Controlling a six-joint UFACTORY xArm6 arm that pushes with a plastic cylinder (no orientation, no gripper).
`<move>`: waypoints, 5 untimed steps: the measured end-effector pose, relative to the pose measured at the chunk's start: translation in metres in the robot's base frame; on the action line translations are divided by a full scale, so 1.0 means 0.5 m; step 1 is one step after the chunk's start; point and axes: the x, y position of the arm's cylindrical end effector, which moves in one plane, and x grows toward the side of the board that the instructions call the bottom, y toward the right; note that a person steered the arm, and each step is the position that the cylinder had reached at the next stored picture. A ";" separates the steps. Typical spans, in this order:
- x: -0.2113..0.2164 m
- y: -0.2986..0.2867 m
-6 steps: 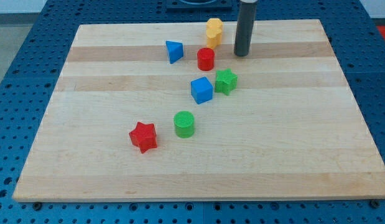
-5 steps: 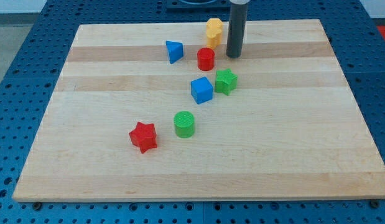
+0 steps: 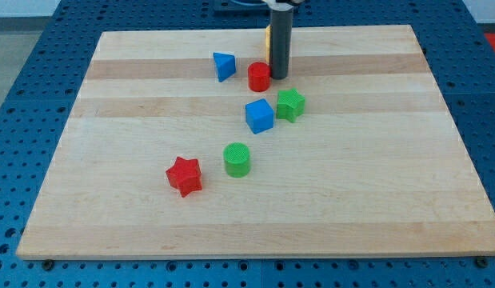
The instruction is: Place the red circle vertically below the blue triangle
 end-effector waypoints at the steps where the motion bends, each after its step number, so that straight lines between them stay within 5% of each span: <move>1: 0.000 -0.042; 5: 0.001 -0.131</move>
